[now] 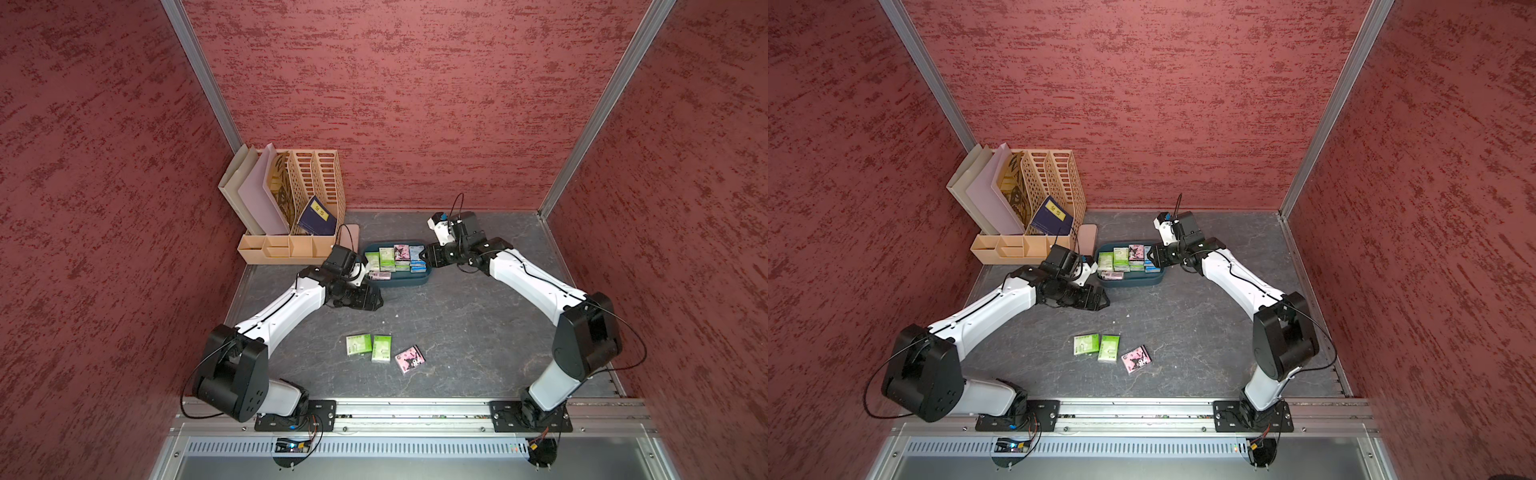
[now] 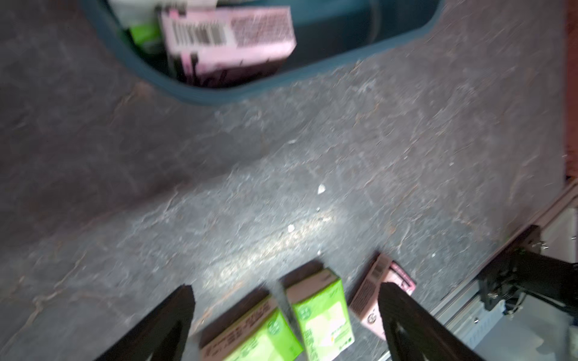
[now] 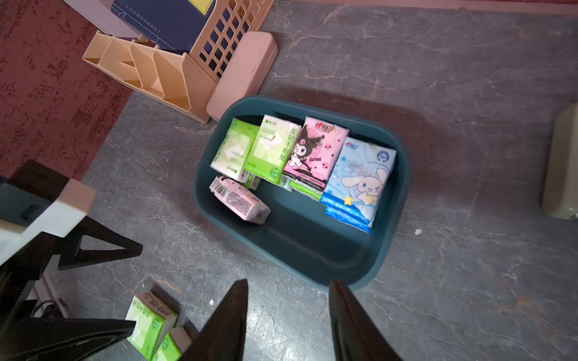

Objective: Put the pocket tissues into the storage box
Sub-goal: Pick up the pocket tissues from the center of the board.

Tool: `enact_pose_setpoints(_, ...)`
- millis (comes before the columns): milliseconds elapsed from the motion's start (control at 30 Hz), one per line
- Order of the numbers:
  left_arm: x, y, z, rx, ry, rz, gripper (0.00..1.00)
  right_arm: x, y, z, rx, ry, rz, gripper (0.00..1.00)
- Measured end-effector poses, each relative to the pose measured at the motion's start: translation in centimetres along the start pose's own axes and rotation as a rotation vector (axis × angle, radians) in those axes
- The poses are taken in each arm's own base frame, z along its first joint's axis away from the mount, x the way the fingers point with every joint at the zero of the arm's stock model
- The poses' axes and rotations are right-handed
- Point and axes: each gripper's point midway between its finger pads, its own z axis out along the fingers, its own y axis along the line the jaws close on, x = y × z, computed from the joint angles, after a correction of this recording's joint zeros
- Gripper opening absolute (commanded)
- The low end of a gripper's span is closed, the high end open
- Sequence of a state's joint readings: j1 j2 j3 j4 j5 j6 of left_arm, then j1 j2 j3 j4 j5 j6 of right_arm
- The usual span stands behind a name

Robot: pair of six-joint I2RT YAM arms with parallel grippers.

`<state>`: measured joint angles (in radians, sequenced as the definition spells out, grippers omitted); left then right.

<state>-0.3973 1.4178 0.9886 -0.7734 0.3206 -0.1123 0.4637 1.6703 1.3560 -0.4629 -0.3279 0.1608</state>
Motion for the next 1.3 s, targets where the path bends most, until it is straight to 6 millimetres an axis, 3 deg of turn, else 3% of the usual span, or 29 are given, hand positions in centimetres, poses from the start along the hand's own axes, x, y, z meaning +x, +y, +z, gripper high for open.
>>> enact_pose_setpoints(100,1.3,0.2,-0.4,-0.051,0.078,0.048,0.99,1.0,0.4,-0.5,-0.022,0.010,0.002,0.46)
enact_pose_setpoints(233,0.8,0.6,-0.9,-0.120,0.135,0.174,1.00,2.3,0.6,-1.1,-0.042,0.013,0.004,0.47)
enact_pose_setpoints(567,3.5,2.9,1.2,-0.081,0.321,0.364,0.97,4.3,0.6,-1.4,-0.060,0.027,0.013,0.47)
enact_pose_setpoints(833,6.9,1.9,2.6,-0.009,0.368,0.389,0.92,4.8,1.2,-1.7,-0.105,0.031,0.019,0.47)
enact_pose_setpoints(1167,8.3,1.7,5.2,0.008,0.458,0.382,0.69,5.1,1.5,-1.7,-0.129,0.039,0.021,0.47)
enact_pose_setpoints(1300,8.2,1.8,5.2,0.007,0.459,0.383,0.42,5.5,1.3,-1.5,-0.127,0.048,0.033,0.47)
